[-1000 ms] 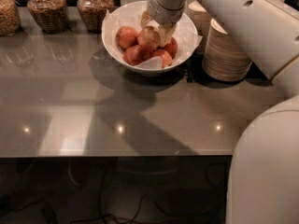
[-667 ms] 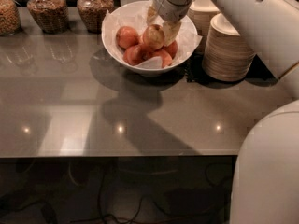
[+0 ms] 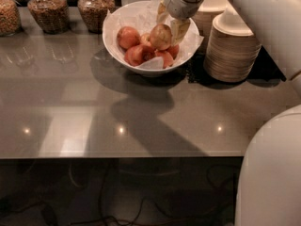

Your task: Pick apple from white bowl

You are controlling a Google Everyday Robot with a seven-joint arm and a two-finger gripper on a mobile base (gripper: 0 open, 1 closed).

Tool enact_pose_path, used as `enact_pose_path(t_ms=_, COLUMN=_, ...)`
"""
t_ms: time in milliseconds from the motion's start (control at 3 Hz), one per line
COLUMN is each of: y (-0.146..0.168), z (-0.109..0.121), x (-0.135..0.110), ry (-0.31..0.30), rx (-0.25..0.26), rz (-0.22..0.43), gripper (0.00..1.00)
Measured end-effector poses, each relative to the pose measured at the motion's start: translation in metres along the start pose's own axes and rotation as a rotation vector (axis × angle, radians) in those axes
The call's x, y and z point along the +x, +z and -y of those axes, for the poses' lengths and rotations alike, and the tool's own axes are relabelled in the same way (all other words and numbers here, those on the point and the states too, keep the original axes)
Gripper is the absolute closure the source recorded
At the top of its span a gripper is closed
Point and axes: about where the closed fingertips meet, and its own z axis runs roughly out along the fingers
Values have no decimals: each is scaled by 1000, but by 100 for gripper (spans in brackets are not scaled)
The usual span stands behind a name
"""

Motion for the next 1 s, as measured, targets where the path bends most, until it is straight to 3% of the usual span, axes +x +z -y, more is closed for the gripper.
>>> enact_pose_path(t_ms=333, y=2, z=-6, x=5, ry=45, rx=-5, rz=7, gripper=100)
enact_pose_path(t_ms=667, y=-1, z=-8, x=8, ry=95, rx=37, rz=43, gripper=100)
enact_pose_path(t_ms=1000, y=-15, z=-5, x=5, ry=134, rx=111, rz=98, gripper=100)
